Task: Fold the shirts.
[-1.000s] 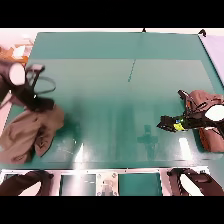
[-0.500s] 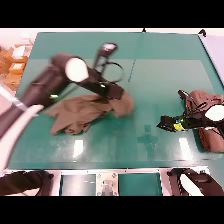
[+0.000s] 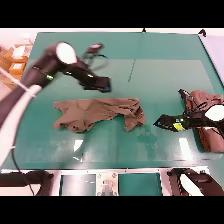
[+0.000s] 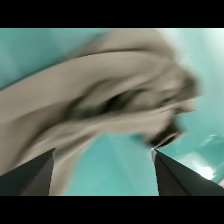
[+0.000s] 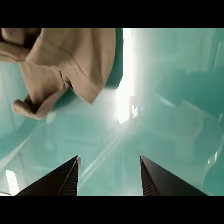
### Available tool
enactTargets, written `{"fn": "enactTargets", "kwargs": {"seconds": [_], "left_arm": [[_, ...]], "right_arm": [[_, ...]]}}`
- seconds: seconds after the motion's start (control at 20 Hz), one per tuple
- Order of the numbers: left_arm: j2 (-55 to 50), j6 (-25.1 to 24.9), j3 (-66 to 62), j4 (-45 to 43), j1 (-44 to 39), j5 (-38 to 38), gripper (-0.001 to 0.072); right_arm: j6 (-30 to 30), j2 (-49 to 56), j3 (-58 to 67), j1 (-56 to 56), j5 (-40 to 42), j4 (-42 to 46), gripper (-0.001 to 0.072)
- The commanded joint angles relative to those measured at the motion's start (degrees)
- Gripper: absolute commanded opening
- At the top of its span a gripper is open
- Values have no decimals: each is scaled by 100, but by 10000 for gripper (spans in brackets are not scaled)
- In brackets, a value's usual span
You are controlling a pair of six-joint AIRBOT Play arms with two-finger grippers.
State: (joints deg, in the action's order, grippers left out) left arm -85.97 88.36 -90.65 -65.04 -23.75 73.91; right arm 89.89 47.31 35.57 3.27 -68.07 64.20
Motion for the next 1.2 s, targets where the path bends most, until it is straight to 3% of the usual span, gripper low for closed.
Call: {"fn": "enactTargets", "kwargs": {"seconds": [0.0, 0.15, 0.35, 0.6, 0.75, 0.9, 0.95, 1.0, 1.05, 1.15], "left_arm": [[577, -42, 387, -730, 966, 1001, 682], [1296, -138, 1869, -992, 1615, 610, 682], [1523, -332, 3453, -970, 2144, -39, 682], [1510, -476, 3947, -977, 2387, -590, 682], [1510, -664, 4046, -682, 2385, -590, 663], [1499, -1117, 4358, -157, 2385, -612, 376], [1499, -1213, 4463, -39, 2385, -658, 268], [1499, -1241, 4516, -2, 2385, -706, 86], [1502, -1292, 4509, -4, 2387, -748, 24], [1515, -1349, 4494, -11, 2385, -817, 23]], "right_arm": [[-26, 68, -2, -7, 308, -466, 446], [-391, 433, -2, -149, 474, -1224, 445], [-466, 1241, -13, -1016, 758, -1327, 445], [-505, 2223, -11, -1598, 1591, -1838, 445], [-1008, 2621, 0, -1600, 2011, -2472, 422], [-1574, 2857, 0, -1600, 2072, -3047, 194], [-1698, 2868, 0, -1600, 2070, -3110, 83], [-1799, 2863, 15, -1598, 2068, -3117, 17], [-1862, 2863, 50, -1589, 2059, -3115, 17], [-1862, 2861, 173, -1565, 2015, -3051, 16]]}}
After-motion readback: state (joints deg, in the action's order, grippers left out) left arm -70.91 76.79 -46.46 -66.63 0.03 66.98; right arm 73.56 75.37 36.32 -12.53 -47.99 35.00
